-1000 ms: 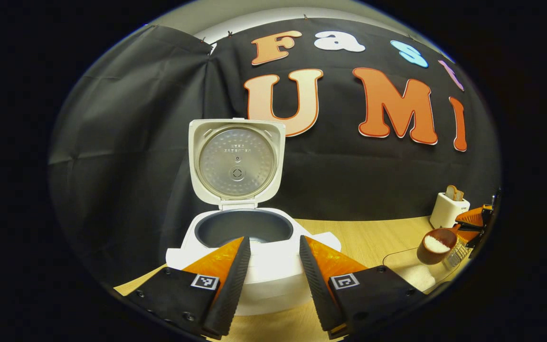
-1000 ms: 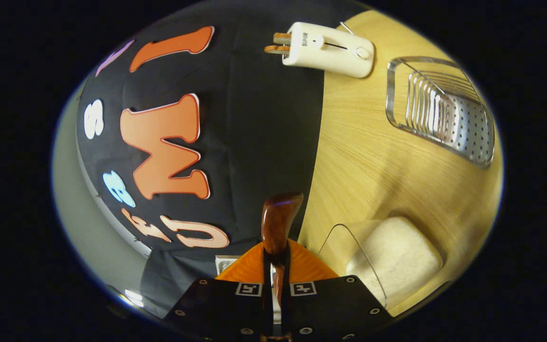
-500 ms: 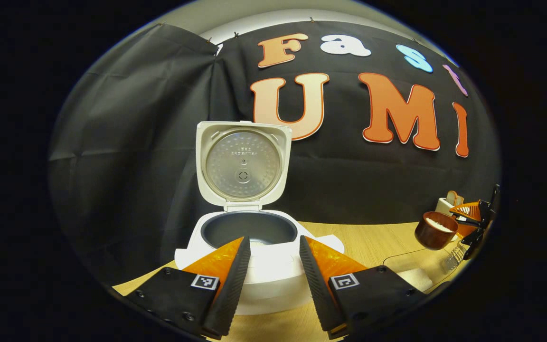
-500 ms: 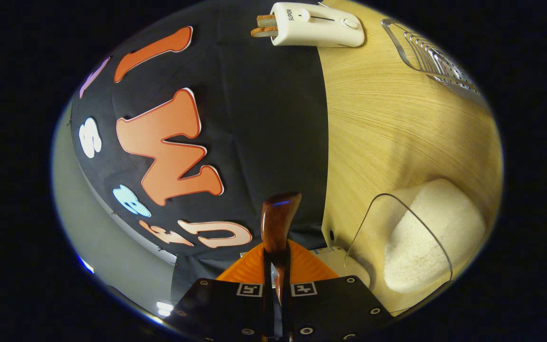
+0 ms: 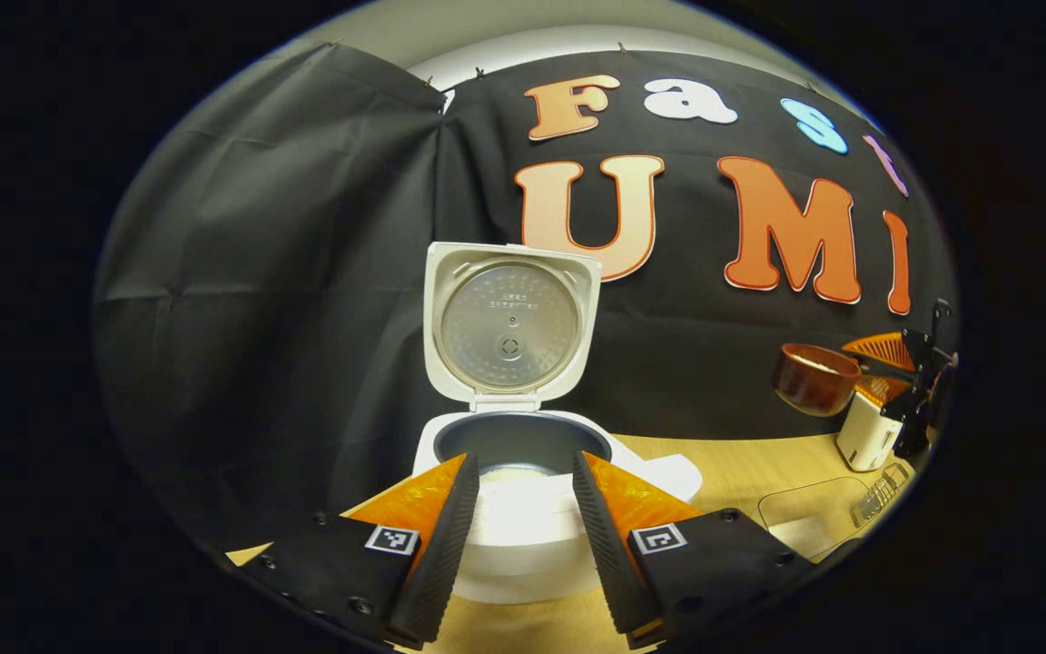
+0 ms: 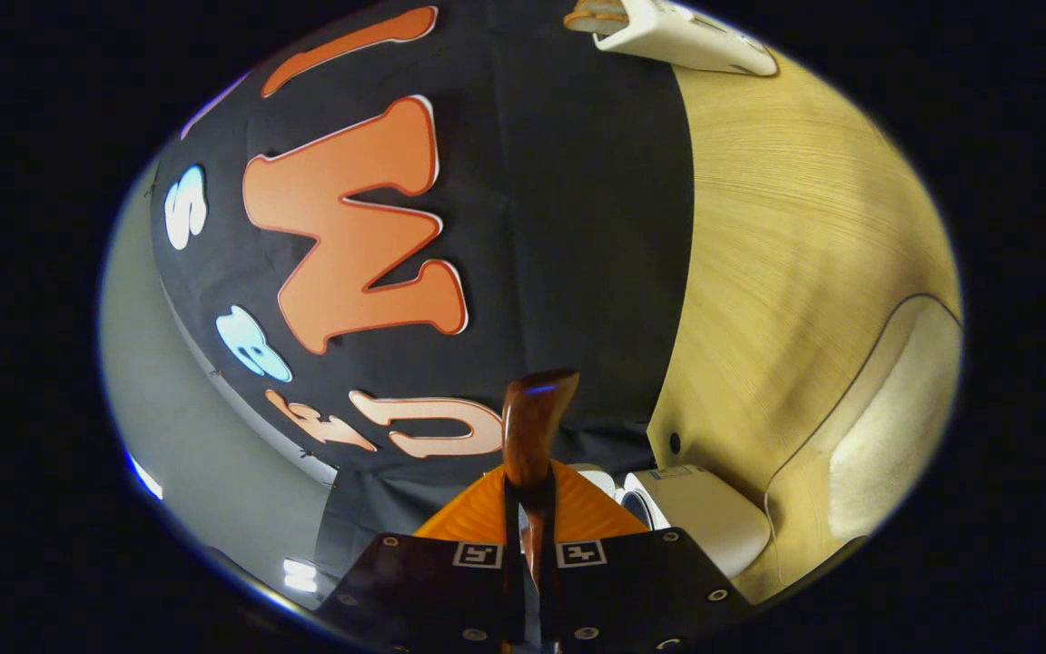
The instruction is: Close the left gripper, press the button to open the rice cooker; take a wooden spoon from the chopstick holder with the right hand, scoop a spoonful of rice and pour it into the rice cooker, then put the wooden spoon back into the chopstick holder.
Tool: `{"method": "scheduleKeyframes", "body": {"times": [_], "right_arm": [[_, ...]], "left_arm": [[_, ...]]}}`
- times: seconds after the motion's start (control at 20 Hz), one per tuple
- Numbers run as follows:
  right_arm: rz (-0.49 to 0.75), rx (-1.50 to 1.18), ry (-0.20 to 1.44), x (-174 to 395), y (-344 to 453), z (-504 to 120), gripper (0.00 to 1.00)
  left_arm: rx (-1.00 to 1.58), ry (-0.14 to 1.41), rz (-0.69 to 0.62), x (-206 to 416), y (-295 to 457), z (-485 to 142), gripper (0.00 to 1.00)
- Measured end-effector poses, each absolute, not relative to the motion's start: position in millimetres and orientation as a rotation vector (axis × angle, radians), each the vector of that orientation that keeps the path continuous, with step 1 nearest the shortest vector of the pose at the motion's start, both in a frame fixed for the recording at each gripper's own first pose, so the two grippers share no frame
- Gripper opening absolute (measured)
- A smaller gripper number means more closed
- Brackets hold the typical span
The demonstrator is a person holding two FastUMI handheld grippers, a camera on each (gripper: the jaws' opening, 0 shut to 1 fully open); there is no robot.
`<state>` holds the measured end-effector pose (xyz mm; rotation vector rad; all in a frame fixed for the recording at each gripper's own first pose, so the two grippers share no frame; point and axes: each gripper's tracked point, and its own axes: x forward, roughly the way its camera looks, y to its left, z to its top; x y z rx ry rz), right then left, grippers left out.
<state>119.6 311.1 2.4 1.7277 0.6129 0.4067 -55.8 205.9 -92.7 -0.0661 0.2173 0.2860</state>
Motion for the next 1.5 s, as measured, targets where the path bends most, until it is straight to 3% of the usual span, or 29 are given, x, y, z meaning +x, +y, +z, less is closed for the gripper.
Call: {"method": "scheduleKeyframes", "body": {"times": [0.5,1.1,1.5], "right_arm": [[0.485,1.449,0.563,172.4,423.9,47.8,0.07],[0.528,0.932,0.471,202.1,537.1,9.8,0.06],[0.617,0.617,0.279,199.8,567.1,25.4,0.06]], "left_arm": [[-0.076,0.216,0.339,-74.1,242.3,-97.6,0.70],[-0.122,0.249,0.368,-77.0,274.2,-117.8,0.69],[-0.098,0.248,0.375,-75.4,282.2,-115.3,0.69]]}}
